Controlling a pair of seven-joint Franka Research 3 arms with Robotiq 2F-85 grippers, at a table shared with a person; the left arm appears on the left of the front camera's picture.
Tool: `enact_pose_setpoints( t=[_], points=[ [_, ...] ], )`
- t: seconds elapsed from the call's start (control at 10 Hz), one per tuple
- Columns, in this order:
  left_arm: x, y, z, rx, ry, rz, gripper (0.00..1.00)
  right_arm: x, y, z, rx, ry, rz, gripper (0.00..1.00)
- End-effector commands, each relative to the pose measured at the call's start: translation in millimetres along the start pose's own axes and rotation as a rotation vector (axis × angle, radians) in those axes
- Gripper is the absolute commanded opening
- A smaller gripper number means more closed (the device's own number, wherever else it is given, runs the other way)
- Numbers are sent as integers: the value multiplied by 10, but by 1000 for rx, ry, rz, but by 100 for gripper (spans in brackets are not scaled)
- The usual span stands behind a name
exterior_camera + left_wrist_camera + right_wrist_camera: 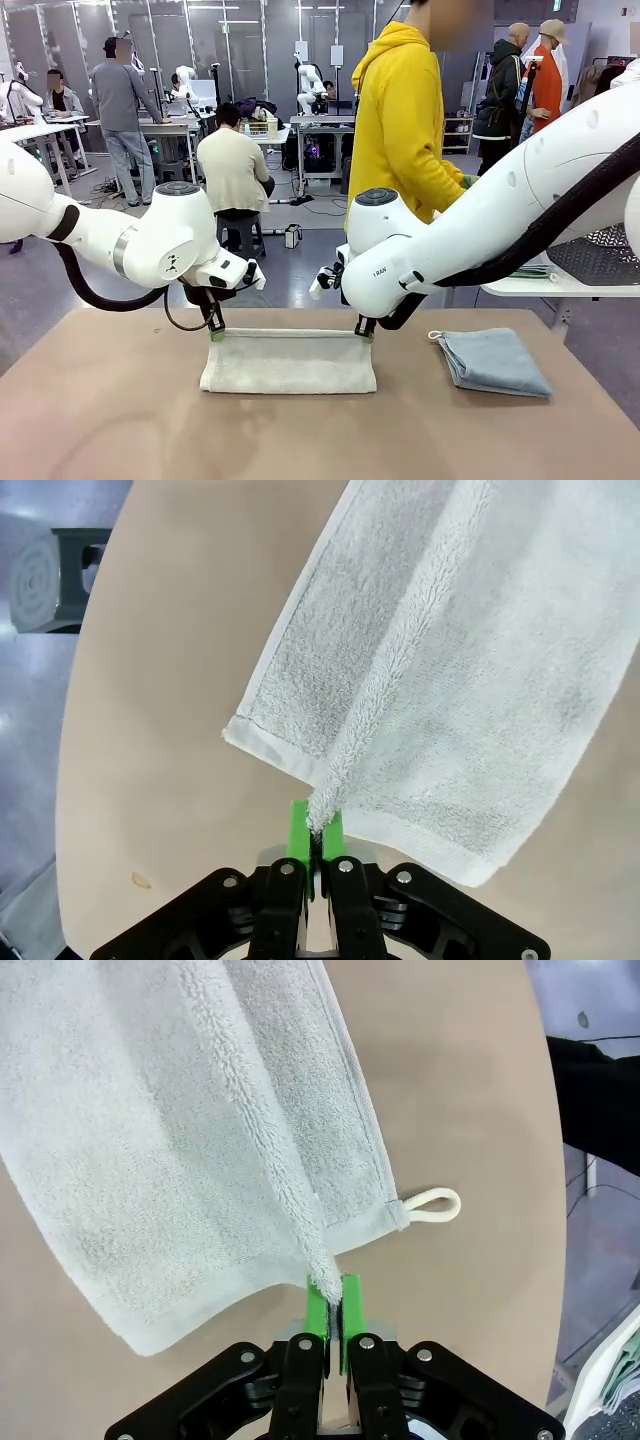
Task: Fold the towels and place them in the basket.
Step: When a person lays out a Towel with hook on the table, fold it in half twice.
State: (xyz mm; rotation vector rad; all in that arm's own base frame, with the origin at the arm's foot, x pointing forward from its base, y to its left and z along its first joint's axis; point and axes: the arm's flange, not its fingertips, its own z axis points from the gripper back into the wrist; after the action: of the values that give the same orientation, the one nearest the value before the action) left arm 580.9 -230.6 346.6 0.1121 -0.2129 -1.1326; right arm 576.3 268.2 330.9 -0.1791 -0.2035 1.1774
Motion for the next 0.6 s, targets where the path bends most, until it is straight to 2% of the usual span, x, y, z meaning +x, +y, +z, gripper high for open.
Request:
enact_pose_setpoints(
  t=[0.0, 0.2, 0.3, 0.4, 0.5],
  points=[
    [-11, 118, -78, -8, 17, 17, 5, -2, -58, -73, -21, 10, 10, 7],
    [-16, 114, -137, -1, -30, 1, 5, -48, -45, -155, -29, -27, -6, 7],
    [-35, 127, -142, 8, -51, 15, 27, -86, -56, -184, -23, -36, -24, 21],
    [-52, 137, -147, 15, -60, 37, 42, -107, -51, -196, -26, -54, -23, 40],
    [-66, 146, -175, 21, -54, 50, 63, -111, -43, -207, -31, -72, -20, 55]
  ],
)
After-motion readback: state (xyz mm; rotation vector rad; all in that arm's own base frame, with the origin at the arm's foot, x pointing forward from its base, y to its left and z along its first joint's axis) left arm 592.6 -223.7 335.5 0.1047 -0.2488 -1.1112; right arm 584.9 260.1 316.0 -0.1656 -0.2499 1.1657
